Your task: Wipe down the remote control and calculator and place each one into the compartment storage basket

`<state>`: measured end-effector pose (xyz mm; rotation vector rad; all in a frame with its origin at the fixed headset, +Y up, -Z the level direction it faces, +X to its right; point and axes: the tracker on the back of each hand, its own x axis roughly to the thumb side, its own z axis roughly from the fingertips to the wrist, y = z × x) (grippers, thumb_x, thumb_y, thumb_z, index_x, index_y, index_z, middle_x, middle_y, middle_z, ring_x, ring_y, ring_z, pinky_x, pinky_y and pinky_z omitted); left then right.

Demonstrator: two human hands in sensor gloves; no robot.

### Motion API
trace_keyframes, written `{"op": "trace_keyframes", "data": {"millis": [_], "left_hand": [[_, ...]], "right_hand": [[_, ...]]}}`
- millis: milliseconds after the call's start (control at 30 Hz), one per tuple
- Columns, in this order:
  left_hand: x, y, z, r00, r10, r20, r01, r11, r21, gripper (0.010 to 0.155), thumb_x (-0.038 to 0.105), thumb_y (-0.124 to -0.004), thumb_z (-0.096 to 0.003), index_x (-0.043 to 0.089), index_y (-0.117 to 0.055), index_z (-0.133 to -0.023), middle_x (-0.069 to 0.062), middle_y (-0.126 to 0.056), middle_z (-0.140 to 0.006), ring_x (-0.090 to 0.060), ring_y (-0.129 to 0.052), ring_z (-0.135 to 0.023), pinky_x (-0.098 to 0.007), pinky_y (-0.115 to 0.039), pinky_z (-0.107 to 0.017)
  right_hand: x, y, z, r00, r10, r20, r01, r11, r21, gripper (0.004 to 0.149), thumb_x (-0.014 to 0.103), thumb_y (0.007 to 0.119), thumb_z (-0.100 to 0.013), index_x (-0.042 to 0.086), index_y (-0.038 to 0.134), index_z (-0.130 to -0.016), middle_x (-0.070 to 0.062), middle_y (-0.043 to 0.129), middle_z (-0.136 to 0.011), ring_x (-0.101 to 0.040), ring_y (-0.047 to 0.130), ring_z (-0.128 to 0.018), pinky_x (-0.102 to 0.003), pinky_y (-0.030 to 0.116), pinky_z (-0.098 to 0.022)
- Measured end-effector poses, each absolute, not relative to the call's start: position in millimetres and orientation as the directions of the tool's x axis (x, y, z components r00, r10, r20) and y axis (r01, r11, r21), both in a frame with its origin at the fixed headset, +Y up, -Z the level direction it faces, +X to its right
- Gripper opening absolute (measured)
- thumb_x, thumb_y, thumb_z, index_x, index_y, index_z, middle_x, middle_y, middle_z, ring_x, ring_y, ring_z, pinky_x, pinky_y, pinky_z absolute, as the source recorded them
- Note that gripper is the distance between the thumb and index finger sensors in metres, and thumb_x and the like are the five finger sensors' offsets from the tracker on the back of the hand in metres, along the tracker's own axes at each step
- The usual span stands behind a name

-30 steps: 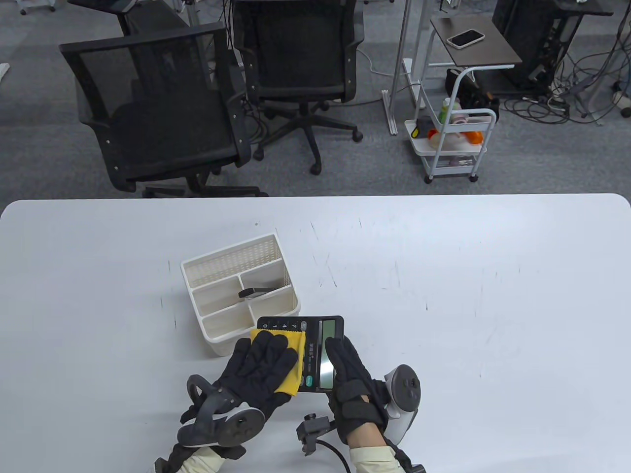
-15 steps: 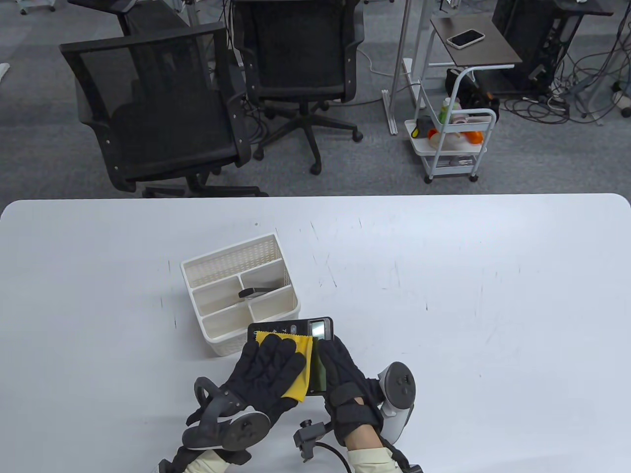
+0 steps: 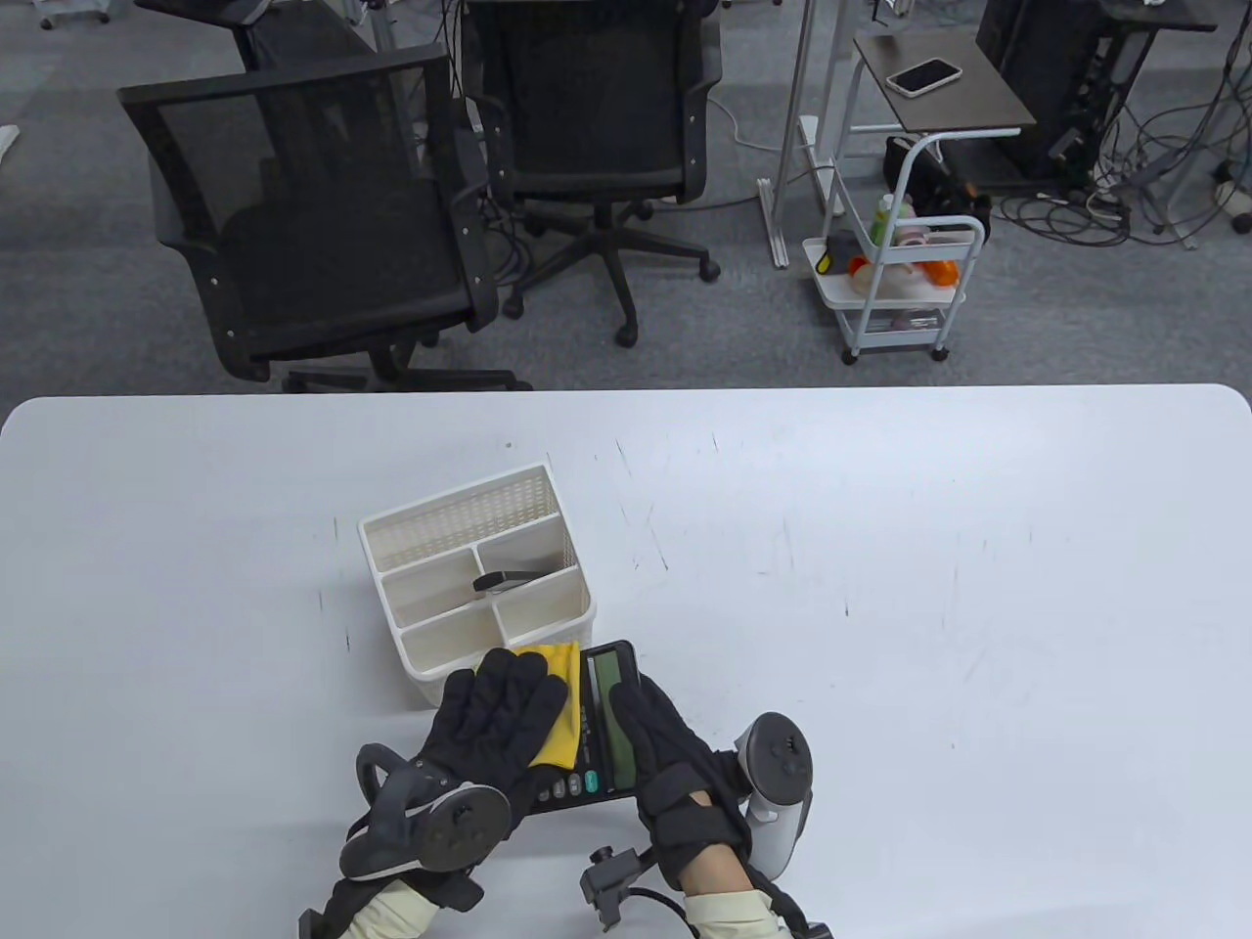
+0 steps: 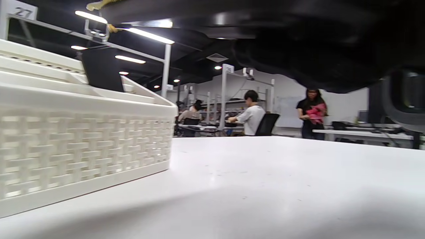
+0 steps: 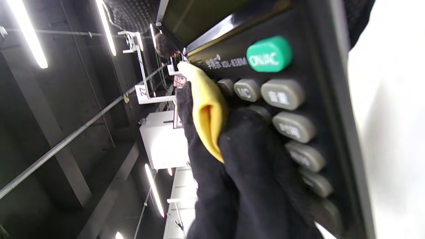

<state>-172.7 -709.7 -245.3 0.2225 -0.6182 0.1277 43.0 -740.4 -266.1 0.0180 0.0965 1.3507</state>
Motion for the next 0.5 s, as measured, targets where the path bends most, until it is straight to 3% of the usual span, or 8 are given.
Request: {"op": "trace_keyframes", "data": {"millis": [233, 500], "left_hand": [[-149.6, -710.4, -232.4, 0.731, -0.051, 0.680, -0.147, 0.962, 0.231, 0.060, 0.050, -0.048, -0.0547, 0.028, -0.038, -0.110, -0.005, -0.034, -0.117, -0.035, -0.036, -0.110, -0.058, -0.043, -0.076], [-166.3, -709.6, -242.7, 0.793, 0.047, 0.607, -0.196, 0.964, 0.181, 0.061, 0.051, -0.049, -0.0548, 0.029, -0.038, -0.110, -0.005, -0.034, -0.117, -0.035, -0.036, -0.110, -0.058, -0.043, -0.076]], "right_hand": [[54.6, -742.1, -267.5, 0.310, 0.950, -0.036, -0.951, 0.309, -0.021, 0.068, 0.037, 0.062, -0.065, -0.010, 0.042, -0.110, -0.034, 0.061, -0.101, -0.051, 0.076, -0.078, -0.062, 0.072, -0.052], [43.9, -740.1, -267.2, 0.185, 0.981, -0.057, -0.980, 0.189, 0.067, 0.068, 0.037, 0.063, -0.064, -0.011, 0.046, -0.109, -0.035, 0.066, -0.098, -0.051, 0.080, -0.074, -0.061, 0.074, -0.050]]}}
